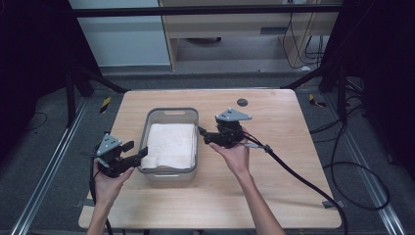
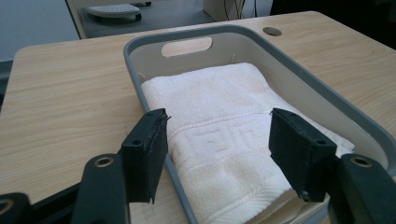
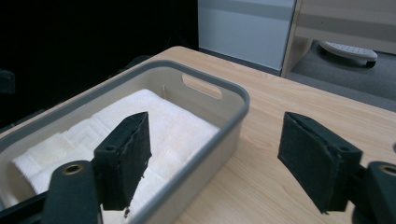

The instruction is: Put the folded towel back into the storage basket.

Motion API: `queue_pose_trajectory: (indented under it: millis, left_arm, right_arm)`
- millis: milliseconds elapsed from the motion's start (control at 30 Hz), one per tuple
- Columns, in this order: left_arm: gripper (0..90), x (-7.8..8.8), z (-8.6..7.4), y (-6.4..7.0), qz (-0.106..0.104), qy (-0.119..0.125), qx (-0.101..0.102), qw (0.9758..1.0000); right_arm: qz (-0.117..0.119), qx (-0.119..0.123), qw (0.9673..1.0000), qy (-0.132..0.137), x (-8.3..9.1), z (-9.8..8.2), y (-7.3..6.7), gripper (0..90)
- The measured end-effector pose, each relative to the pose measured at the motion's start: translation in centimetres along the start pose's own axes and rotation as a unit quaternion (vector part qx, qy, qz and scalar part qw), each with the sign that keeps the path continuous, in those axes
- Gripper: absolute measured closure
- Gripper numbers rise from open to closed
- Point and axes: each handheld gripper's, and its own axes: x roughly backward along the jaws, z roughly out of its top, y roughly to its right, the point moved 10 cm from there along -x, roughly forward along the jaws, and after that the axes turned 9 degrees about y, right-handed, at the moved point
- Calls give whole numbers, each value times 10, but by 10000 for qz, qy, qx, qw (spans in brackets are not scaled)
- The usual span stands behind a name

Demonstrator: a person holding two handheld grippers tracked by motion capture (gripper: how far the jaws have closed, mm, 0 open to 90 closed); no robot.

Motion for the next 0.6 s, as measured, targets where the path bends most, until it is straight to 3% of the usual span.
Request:
queue_pose_trajectory:
  millis: [167,267,433,600]
  left_arm:
    - [309,6,-5,-4,20,30,-127,9999]
    - [293,8,-8,-6,52,17,-186,9998]
    - [261,12,-14,-15,98,66,-144,9998]
    - [229,17,-23,-24,145,139,-39,9998]
  right_arm:
    - [-93,-9,10000,33,36,-5,23,208]
    - [-112,-55,9999,35,48,-9,32,193]
    - [-231,-167,9996,47,76,-23,54,176]
    - [-407,-268,9988,-17,109,-49,81,166]
